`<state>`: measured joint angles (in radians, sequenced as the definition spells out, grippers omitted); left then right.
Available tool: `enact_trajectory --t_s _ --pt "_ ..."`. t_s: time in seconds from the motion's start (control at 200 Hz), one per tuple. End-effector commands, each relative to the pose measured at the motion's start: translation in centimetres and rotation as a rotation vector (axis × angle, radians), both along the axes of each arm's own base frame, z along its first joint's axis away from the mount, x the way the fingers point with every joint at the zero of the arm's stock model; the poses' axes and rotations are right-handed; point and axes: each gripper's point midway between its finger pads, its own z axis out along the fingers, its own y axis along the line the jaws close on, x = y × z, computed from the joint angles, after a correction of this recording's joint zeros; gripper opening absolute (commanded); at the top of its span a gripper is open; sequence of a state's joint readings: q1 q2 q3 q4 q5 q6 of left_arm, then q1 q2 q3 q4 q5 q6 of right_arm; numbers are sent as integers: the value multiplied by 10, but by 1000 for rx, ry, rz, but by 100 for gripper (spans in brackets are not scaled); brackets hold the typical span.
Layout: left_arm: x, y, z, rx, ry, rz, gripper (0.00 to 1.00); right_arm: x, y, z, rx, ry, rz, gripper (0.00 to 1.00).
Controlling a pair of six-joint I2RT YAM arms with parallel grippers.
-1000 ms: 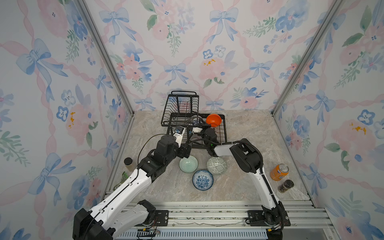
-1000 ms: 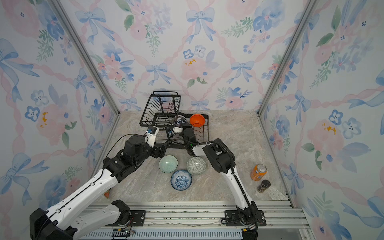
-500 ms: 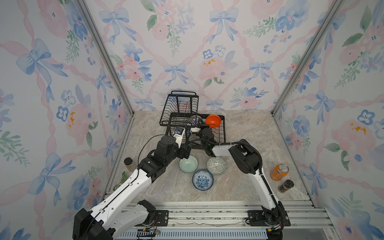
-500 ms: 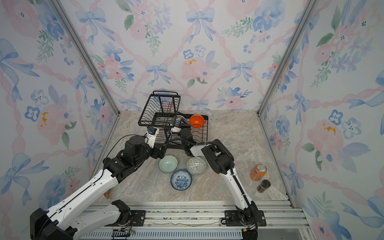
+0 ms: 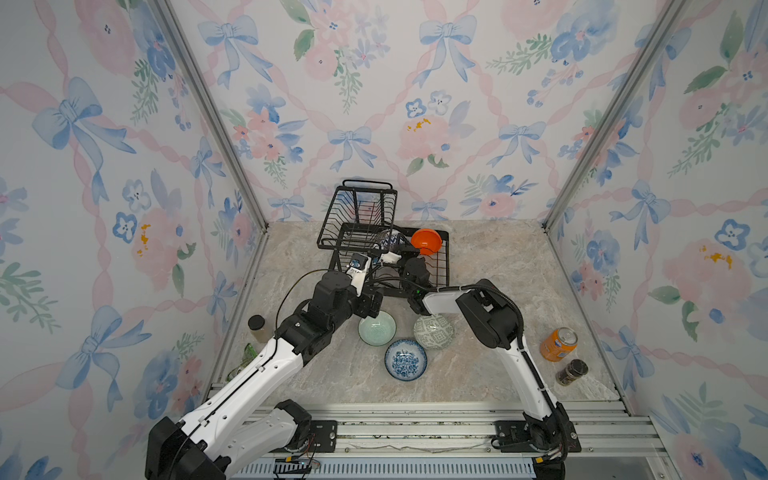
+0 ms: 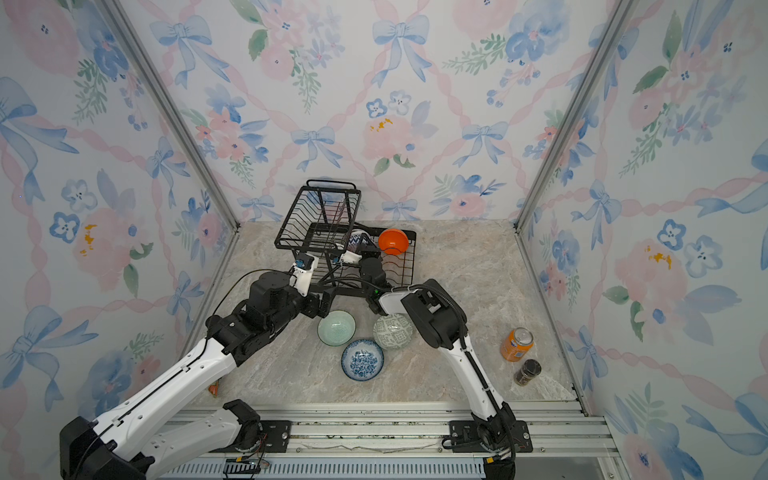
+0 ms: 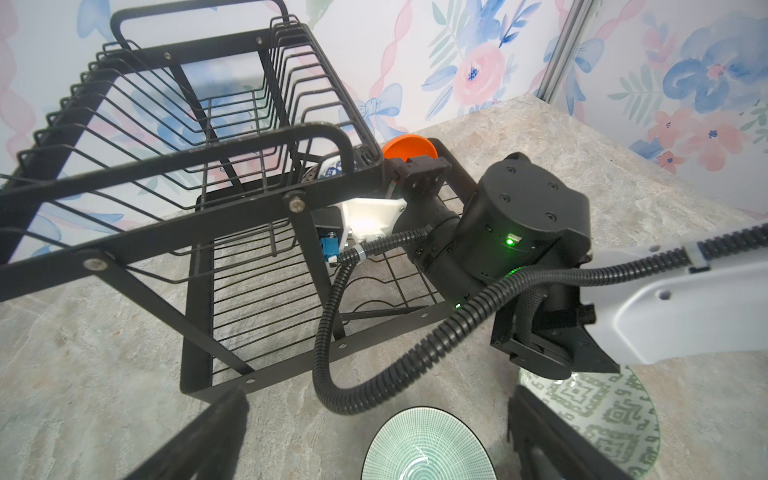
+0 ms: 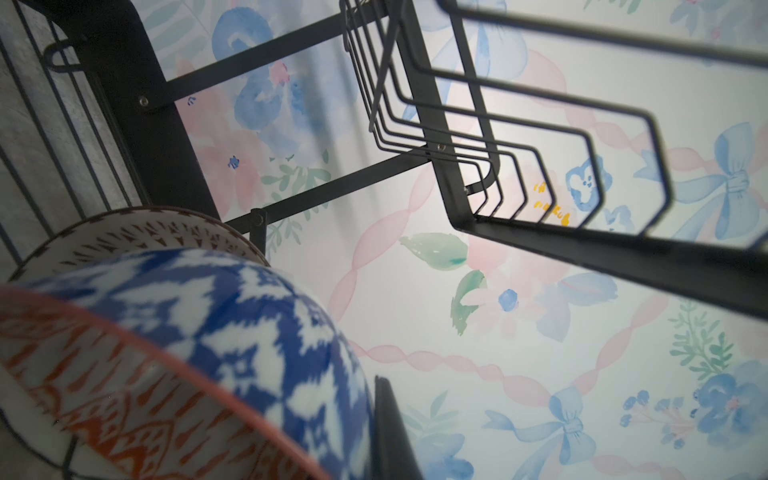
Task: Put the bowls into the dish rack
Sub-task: 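Lower the patterned bowl into the rack slots with the right gripper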
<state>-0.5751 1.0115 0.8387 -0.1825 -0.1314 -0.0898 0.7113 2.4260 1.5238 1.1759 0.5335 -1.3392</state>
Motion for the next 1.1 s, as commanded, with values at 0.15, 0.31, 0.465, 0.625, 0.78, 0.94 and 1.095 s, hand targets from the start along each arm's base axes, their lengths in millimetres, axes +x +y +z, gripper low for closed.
enact_trajectory --t_s 0.15,0.31,0.465,0.625,0.78,0.94,1.095 --pt "-1 -1 -2 -20 16 -4 98 -21 -3 23 88 -54 -11 0" --pt "-2 0 -3 -20 17 -1 98 -22 -2 12 82 -21 -13 0" --pt "-3 1 -4 -20 17 1 98 -21 1 3 71 5 -13 0" --pt "-4 4 -4 -18 15 9 98 -24 4 -3 63 23 -13 0" --pt "-4 4 -6 -17 18 11 98 -28 5 -8 63 43 -10 0" --pt "-4 4 -7 -16 19 12 98 -33 3 -9 67 57 -10 0" --pt "-4 4 -7 -17 20 12 98 -34 0 -12 62 68 -15 0"
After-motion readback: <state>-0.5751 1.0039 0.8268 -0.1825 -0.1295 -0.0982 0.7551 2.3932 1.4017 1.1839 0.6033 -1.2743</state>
